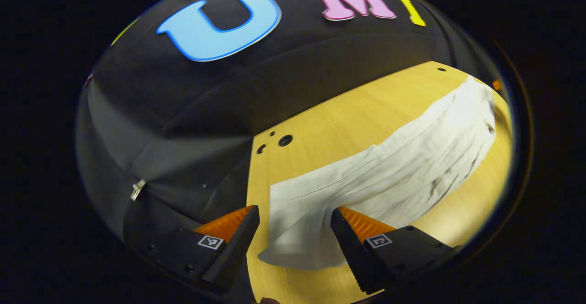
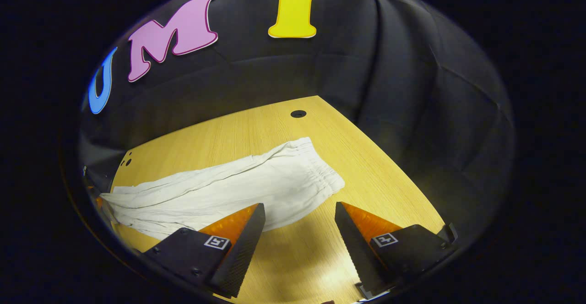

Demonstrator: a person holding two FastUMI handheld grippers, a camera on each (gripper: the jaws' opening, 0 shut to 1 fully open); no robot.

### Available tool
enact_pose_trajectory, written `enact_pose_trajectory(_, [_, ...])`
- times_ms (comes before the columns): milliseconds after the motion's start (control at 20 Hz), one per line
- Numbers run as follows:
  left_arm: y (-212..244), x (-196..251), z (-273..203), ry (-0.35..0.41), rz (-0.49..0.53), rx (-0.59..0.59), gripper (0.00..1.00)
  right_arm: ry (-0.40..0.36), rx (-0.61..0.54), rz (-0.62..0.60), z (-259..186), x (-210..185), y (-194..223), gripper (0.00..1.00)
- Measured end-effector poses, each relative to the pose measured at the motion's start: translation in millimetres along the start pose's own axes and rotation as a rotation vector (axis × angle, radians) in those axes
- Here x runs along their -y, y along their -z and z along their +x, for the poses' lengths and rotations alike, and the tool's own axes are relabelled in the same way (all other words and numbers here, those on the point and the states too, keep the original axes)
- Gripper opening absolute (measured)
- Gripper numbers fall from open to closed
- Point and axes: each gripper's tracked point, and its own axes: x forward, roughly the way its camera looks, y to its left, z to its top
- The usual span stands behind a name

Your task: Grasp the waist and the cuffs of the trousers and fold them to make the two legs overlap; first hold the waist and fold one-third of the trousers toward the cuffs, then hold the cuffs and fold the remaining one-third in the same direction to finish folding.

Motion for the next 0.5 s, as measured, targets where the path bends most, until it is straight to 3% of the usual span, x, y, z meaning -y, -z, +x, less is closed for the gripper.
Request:
enact_pose_trajectory(150, [7.2, 8.9, 18.2, 0.133, 0.298, -0.045, 0.97, -0.006, -0.003, -0.014, -1.3, -0.5, 1.5, 0.97])
enact_pose_trajectory(250, [14.8, 1.2, 29.4, 0.172, 0.448, -0.087, 0.97, -0.008, -0.008, -0.021, -2.2, 0.0, 3.7, 0.97])
enact_pose_trajectory(400, [17.3, -26.3, 42.6, 0.12, 0.492, -0.111, 0.97, -0.001, -0.013, -0.016, -2.4, 2.5, 7.1, 0.96])
enact_pose_trajectory(500, [8.5, -34.9, 39.0, 0.08, 0.404, -0.087, 0.97, -0.002, -0.03, 0.034, 0.8, 4.7, 12.3, 0.96])
